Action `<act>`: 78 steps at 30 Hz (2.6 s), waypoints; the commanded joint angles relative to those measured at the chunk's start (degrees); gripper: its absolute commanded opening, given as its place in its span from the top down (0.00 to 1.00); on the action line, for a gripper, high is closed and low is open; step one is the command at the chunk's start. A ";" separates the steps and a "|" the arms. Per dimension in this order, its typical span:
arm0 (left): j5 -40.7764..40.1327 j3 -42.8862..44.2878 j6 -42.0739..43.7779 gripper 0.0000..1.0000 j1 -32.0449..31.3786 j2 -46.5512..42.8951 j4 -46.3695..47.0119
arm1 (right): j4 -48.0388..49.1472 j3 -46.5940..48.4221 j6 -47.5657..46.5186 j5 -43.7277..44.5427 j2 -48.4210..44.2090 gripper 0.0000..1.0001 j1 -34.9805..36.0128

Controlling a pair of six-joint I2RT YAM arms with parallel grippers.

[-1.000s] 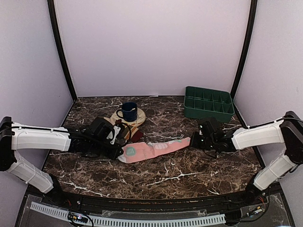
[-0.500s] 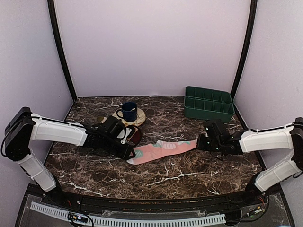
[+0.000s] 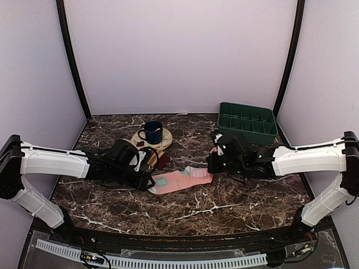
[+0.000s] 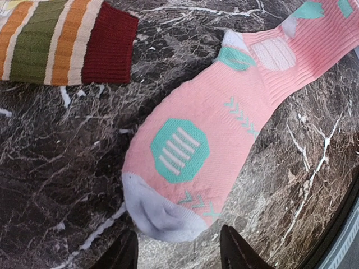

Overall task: Roll the socks
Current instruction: Fold the sock at the center of the board.

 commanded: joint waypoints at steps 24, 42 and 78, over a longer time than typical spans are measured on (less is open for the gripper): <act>-9.04 -12.04 -8.92 0.65 2.16 -10.77 2.62 | -1.68 33.01 -6.79 -3.90 31.40 1.00 14.70; -8.32 -8.95 -8.97 0.66 3.06 -6.74 3.24 | -2.29 33.41 -7.53 -10.58 34.75 1.00 15.96; 0.19 8.26 2.30 0.58 2.54 -3.69 1.71 | 5.42 14.82 -10.61 -5.45 16.45 0.63 11.73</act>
